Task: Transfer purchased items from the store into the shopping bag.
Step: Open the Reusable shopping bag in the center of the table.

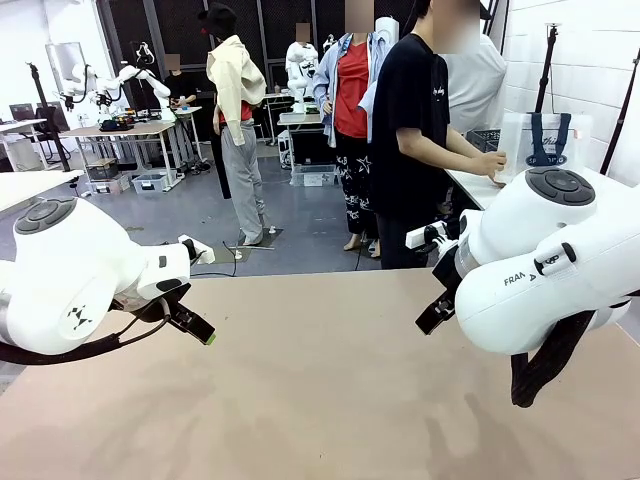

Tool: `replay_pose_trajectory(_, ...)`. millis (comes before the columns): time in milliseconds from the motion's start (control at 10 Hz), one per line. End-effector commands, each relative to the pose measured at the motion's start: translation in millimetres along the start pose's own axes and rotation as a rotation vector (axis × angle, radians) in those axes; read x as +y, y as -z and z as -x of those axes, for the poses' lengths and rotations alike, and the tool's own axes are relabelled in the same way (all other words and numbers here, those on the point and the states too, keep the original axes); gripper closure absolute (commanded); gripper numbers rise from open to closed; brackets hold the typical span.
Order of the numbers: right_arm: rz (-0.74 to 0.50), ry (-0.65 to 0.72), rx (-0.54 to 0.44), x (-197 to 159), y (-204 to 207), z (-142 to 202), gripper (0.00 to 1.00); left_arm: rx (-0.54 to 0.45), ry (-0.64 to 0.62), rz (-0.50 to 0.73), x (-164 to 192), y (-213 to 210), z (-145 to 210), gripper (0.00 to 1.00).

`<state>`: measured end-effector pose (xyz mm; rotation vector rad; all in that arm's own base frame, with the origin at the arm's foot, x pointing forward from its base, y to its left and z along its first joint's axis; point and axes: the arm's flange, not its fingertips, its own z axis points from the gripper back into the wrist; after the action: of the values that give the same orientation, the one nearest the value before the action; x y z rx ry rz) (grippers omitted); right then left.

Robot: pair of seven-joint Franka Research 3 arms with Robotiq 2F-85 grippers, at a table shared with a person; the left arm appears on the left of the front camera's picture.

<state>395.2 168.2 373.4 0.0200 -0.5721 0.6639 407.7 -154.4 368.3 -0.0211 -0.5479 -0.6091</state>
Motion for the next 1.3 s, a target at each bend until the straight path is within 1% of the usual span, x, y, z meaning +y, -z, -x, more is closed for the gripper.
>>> replay_pose_trajectory(0, 0.000, 0.000, 0.000, -0.1, 0.0, 0.0, 0.00, 0.000, -0.003, 0.000, 1.3, 0.0, 0.6, 0.00)
replay_pose_trajectory(1200, 0.000, 0.000, 0.000, -0.1, 0.0, 0.0, 0.00, 0.000, -0.003, 0.000, 1.3, 0.0, 0.6, 0.00)
